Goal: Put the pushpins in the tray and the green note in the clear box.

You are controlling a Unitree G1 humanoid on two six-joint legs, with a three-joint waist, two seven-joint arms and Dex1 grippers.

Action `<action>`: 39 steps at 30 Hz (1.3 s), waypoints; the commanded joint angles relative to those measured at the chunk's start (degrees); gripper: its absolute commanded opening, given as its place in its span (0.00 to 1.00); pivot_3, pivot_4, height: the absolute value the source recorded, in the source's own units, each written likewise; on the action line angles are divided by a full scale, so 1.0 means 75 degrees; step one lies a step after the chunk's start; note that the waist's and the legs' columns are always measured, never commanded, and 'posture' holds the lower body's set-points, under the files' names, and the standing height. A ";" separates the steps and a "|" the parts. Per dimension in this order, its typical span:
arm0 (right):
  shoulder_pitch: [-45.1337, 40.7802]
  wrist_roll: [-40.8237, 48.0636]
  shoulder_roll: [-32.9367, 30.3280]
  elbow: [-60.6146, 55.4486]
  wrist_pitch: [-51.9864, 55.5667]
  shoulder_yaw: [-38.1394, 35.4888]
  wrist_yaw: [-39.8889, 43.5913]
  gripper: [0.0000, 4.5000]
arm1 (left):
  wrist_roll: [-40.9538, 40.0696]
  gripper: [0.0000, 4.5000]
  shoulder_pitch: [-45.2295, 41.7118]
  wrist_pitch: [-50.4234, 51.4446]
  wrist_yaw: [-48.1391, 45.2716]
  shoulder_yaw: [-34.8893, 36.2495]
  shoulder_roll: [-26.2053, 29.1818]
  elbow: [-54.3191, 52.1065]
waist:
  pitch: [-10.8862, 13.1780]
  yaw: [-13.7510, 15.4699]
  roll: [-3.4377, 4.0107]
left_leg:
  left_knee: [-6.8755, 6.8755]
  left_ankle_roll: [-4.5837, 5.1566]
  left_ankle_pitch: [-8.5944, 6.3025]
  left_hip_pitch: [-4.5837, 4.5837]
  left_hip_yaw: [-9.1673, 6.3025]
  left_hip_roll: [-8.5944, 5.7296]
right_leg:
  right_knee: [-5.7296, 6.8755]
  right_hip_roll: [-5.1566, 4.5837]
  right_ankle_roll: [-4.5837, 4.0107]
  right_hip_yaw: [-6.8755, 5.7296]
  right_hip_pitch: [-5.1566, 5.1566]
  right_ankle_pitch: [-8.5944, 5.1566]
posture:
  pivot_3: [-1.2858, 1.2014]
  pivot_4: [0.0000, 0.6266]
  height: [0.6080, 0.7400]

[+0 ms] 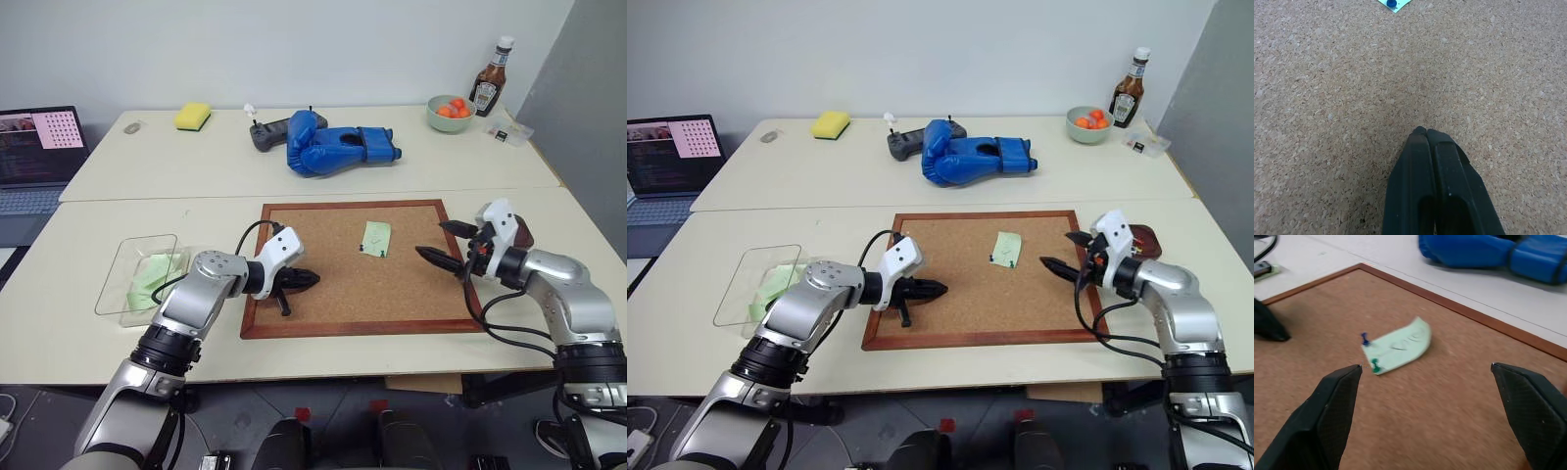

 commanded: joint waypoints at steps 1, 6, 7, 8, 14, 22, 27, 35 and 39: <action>-0.0220 -0.0106 0.0472 0.0079 -0.0350 0.0314 -0.0040 1.00 | 0.0245 0.00 0.0284 0.0175 -0.0118 -0.0442 0.0043 0.0351 | 0.0000 0.0000 0.0000 | -0.0002 0.0000 0.0000 0.0000 0.0001 0.0000 | 0.0000 0.0000 0.0000 0.0001 -0.0002 0.0000 | 0.52 0.24 1.00; -0.0685 -0.0473 0.1004 0.0963 -0.0873 0.0698 -0.0039 1.00 | 0.0243 0.00 0.0308 0.0199 -0.0146 -0.0449 0.0074 0.0272 | 0.0000 0.0000 0.0000 | -0.0001 0.0000 0.0000 0.0000 0.0000 -0.0001 | 0.0001 0.0000 -0.0001 0.0001 -0.0003 0.0001 | 0.52 0.24 1.00; -0.0801 -0.0518 0.1094 0.1174 -0.0954 0.0759 -0.0009 1.00 | 0.0239 0.00 0.0320 0.0213 -0.0148 -0.0448 0.0083 0.0247 | 0.0000 0.0002 0.0000 | -0.0001 0.0000 0.0000 0.0000 0.0000 -0.0001 | 0.0001 0.0000 -0.0002 0.0001 -0.0003 0.0001 | 0.52 0.24 1.00; -0.0891 -0.0567 0.1165 0.1362 -0.1039 0.0804 0.0010 1.00 | 0.0238 0.00 0.0338 0.0224 -0.0143 -0.0450 0.0090 0.0218 | 0.0000 0.0003 0.0000 | -0.0002 0.0000 0.0000 0.0000 0.0000 -0.0001 | 0.0001 0.0000 -0.0002 0.0001 -0.0005 0.0001 | 0.52 0.24 1.00; -0.1124 -0.0730 0.1350 0.1977 -0.1375 0.0944 0.0224 1.00 | 0.0207 0.00 0.0466 0.0315 -0.0109 -0.0402 0.0170 0.0029 | 0.0000 0.0000 0.0000 | -0.0004 0.0000 0.0000 -0.0002 -0.0003 0.0000 | 0.0001 0.0000 -0.0003 -0.0001 -0.0007 0.0001 | 0.52 0.24 1.00; -0.1341 -0.0890 0.1559 0.2454 -0.1571 0.1049 0.0365 0.71 | 0.0164 0.00 0.0566 0.0440 -0.0032 -0.0357 0.0196 -0.0141 | 0.0000 -0.0038 0.0000 | -0.0005 0.0000 0.0000 -0.0002 0.0000 0.0002 | 0.0003 0.0001 -0.0003 0.0002 -0.0011 0.0001 | 0.52 0.24 1.00; -0.1559 -0.1009 0.1667 0.2880 -0.1732 0.1085 0.0404 0.46 | 0.0130 0.00 0.0614 0.0521 0.0021 -0.0348 0.0204 -0.0245 | 0.0000 -0.0038 0.0000 | -0.0004 0.0000 0.0000 -0.0001 -0.0001 0.0001 | 0.0005 0.0002 -0.0003 0.0002 -0.0010 0.0001 | 0.52 0.24 1.00; -0.1683 -0.1355 0.1620 0.3339 -0.2041 0.1141 0.0323 0.12 | 0.0121 0.00 0.0609 0.0555 0.0044 -0.0335 0.0192 -0.0260 | 0.0000 -0.0038 0.0000 | -0.0005 0.0000 0.0000 0.0000 0.0000 0.0001 | 0.0004 0.0001 -0.0003 0.0002 -0.0010 0.0001 | 0.52 0.24 1.00; -0.1756 -0.1297 0.1642 0.3436 -0.2027 0.0991 0.0267 0.01 | 0.0113 0.00 0.0600 0.0555 0.0055 -0.0327 0.0170 -0.0246 | 0.0000 -0.0038 0.0000 | -0.0005 0.0000 0.0000 0.0000 -0.0001 0.0002 | 0.0004 0.0001 -0.0003 0.0001 -0.0009 0.0001 | 0.52 0.24 1.00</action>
